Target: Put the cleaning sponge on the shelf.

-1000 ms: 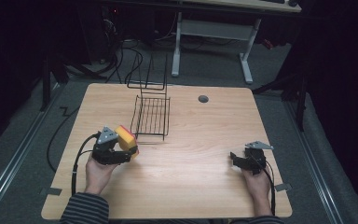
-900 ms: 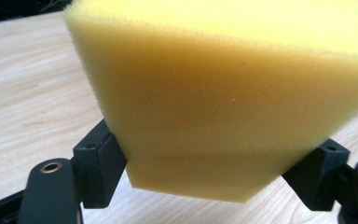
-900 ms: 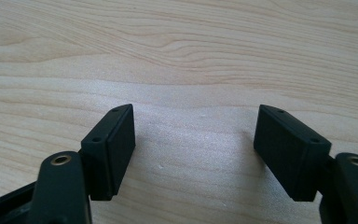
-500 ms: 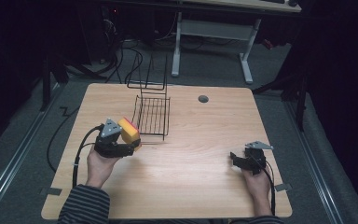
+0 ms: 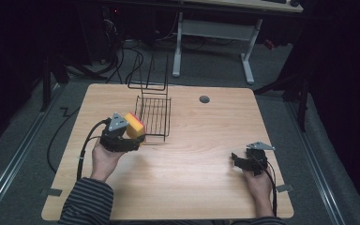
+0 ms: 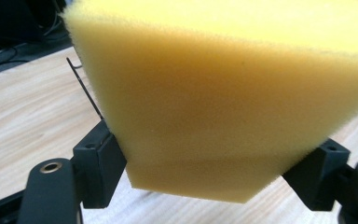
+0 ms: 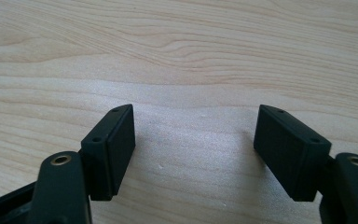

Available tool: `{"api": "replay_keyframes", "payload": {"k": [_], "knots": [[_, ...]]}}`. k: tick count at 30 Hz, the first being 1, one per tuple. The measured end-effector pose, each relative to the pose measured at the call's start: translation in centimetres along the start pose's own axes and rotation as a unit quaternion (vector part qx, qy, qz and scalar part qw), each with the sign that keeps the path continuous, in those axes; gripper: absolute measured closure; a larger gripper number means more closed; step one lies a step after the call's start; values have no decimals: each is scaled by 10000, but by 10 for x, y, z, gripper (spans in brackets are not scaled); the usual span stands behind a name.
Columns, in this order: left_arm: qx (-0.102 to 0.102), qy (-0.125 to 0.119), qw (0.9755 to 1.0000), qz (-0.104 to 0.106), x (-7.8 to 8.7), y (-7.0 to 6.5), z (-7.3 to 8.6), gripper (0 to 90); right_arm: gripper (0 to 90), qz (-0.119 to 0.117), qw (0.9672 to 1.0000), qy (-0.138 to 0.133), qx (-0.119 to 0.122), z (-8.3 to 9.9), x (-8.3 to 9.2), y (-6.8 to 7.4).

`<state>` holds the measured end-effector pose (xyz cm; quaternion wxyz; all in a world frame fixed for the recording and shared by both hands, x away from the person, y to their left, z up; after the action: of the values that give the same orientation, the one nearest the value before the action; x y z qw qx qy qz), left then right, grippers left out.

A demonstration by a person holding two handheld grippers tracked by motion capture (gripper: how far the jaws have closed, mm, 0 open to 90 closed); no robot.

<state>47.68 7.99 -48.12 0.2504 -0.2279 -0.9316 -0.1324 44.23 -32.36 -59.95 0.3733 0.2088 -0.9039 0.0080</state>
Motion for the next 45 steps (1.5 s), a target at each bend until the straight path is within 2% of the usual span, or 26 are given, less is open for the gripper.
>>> {"api": "replay_keyframes", "payload": {"k": [5,11,18,22,29,30,31,32,35,45], "knots": [[30,28,10000,-27,-11,1,-3,239,295,-3,10000,1,16,0,0,0],[-63,8,9999,-83,-18,1,-9,239,295,-5,10000,0,18,0,0,0],[35,10,10000,-37,-31,0,-17,239,295,-8,10000,0,3,0,0,0],[21,-15,10000,-50,-37,1,-21,239,295,-7,10000,3,-7,0,0,0],[84,69,9999,-97,-56,6,-25,238,295,-7,10000,-3,-13,0,0,0],[93,64,9998,-178,-64,7,-25,238,295,-8,10000,-3,-13,0,0,0],[93,64,9998,-178,-64,7,-25,239,295,-8,10000,-3,-13,0,0,0],[185,69,9996,-191,-70,10,-25,239,295,-7,10000,1,-5,0,0,0],[281,109,9993,-232,-78,14,-23,239,295,-6,10000,-3,-15,0,0,0],[256,288,9987,-321,-101,15,-31,238,295,-10,10000,-5,-3,0,0,0]]}}
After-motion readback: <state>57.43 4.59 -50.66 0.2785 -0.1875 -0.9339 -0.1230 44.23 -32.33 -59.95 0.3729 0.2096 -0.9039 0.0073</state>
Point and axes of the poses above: each handheld gripper's, and its own axes: x roughly backward along the jaws, z roughly out of its underside, y roughly to its left, the point moved 10 cm from there along -x, roughly forward along the jaws, and after that the axes turned 13 degrees about -z, right-handed, at the moved point
